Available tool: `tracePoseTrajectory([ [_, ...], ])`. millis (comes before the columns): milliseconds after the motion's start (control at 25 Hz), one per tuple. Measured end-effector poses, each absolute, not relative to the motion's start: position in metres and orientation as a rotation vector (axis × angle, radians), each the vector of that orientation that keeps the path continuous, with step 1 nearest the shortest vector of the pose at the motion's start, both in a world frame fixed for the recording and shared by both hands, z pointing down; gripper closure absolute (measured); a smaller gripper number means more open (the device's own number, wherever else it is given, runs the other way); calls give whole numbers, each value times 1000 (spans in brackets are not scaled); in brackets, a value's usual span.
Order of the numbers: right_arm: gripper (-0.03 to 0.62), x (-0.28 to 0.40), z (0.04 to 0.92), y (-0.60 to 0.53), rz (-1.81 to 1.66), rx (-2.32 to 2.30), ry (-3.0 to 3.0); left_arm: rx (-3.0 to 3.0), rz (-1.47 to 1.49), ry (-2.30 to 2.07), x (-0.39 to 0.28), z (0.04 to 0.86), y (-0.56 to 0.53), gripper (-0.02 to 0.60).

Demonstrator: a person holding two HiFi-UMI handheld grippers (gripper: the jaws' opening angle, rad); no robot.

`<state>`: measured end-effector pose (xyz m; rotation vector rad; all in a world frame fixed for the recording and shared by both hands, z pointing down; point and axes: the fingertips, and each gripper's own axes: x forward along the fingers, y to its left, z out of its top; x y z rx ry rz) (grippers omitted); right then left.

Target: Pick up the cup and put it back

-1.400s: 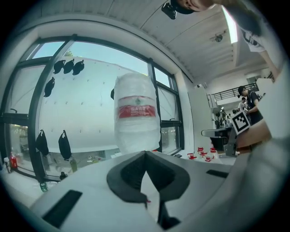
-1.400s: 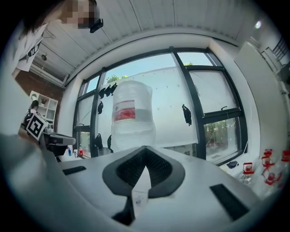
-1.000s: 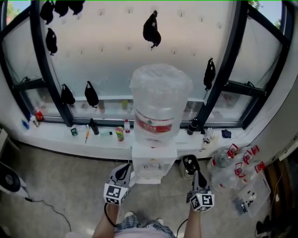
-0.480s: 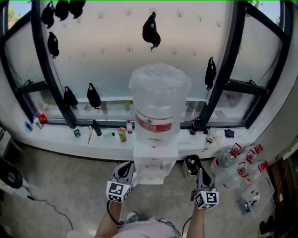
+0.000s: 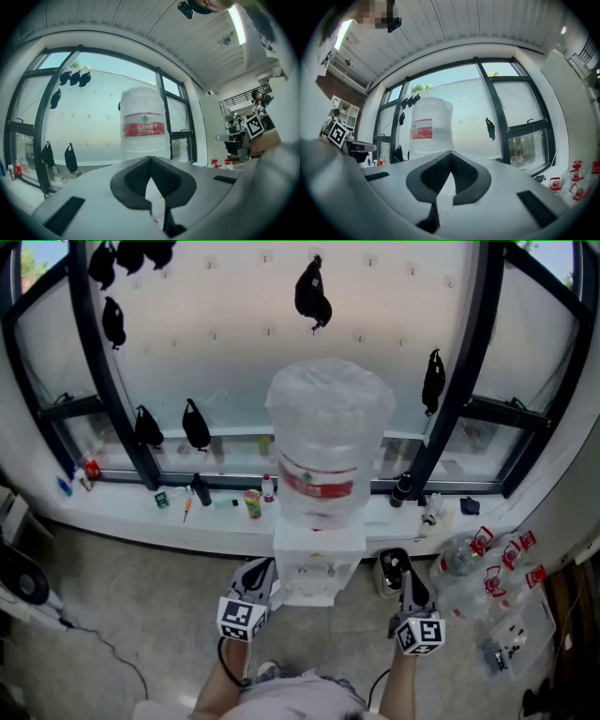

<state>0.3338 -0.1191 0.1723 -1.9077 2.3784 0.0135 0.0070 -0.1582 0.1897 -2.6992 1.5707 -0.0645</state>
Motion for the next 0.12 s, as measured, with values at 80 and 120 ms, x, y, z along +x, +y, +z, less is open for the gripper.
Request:
tracePoseTrajectory([
  [80,579,334,172,-121,14,-1906,2378,-2700,-63,1578,6,190,-160,557],
  [120,579,334,171,-123,14,-1905,2377,-2699,-62,1582,5,190,-161,557],
])
